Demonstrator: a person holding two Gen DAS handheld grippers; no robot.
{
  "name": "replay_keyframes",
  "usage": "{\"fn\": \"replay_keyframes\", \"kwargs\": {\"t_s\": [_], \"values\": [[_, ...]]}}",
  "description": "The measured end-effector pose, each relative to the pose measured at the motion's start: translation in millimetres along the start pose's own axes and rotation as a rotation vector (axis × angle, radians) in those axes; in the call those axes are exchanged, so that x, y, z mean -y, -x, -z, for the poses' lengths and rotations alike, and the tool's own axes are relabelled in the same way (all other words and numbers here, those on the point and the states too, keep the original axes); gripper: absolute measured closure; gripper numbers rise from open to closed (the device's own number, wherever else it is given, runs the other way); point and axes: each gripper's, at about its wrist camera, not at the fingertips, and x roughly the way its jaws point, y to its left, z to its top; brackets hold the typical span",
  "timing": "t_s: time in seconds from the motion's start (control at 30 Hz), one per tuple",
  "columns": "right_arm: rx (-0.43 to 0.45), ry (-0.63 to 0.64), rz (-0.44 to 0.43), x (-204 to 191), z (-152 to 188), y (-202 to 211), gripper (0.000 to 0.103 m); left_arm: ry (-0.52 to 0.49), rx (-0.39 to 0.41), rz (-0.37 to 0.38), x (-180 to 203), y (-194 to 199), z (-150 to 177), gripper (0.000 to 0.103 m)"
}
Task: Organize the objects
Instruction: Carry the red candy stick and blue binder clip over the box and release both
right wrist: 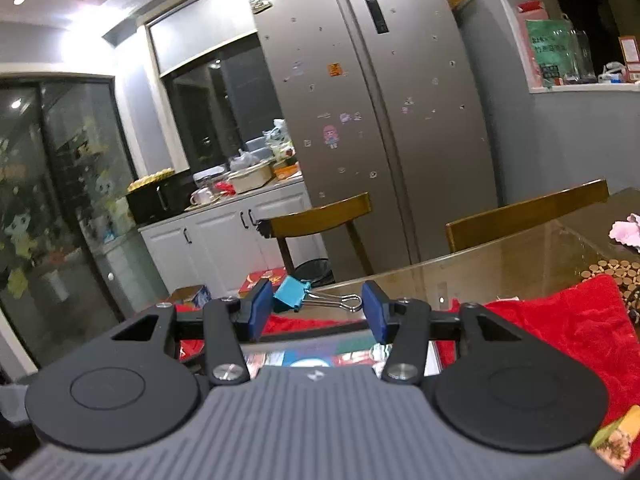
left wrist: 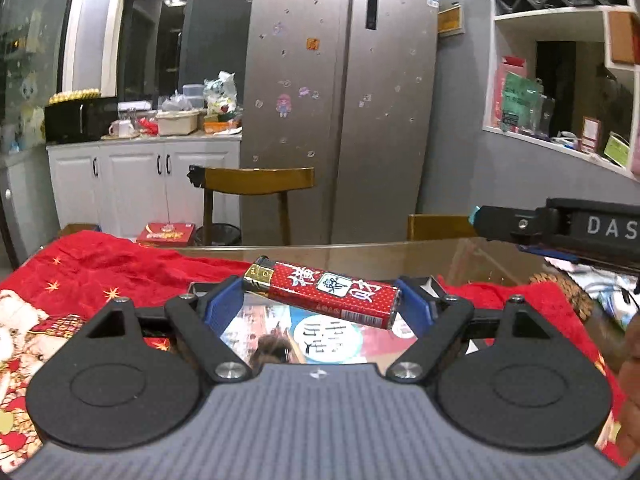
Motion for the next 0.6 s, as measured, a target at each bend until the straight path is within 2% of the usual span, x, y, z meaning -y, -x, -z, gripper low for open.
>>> {"fn": "replay_keyframes", "kwargs": {"t_s": [0.17,0.33,0.6], "values": [[-0.057,-0.052,-0.007,10.3,-0.8,-24.3,0.05,0.07,-0.06,0.033,-6.7,-32.3,-15.4,0.017],[-0.11,-0.07,0.005,20.7,14.2,-45.5,0.052,0.022,-0.083,0.026,-2.9,-58.7,-15.2,0.017],[-0.243,-0.121,0.055,47.0,44.9,-81.8,0.055,-0.04,-0.183,0.033,-2.5,-95.2,16.0,0.017]]}}
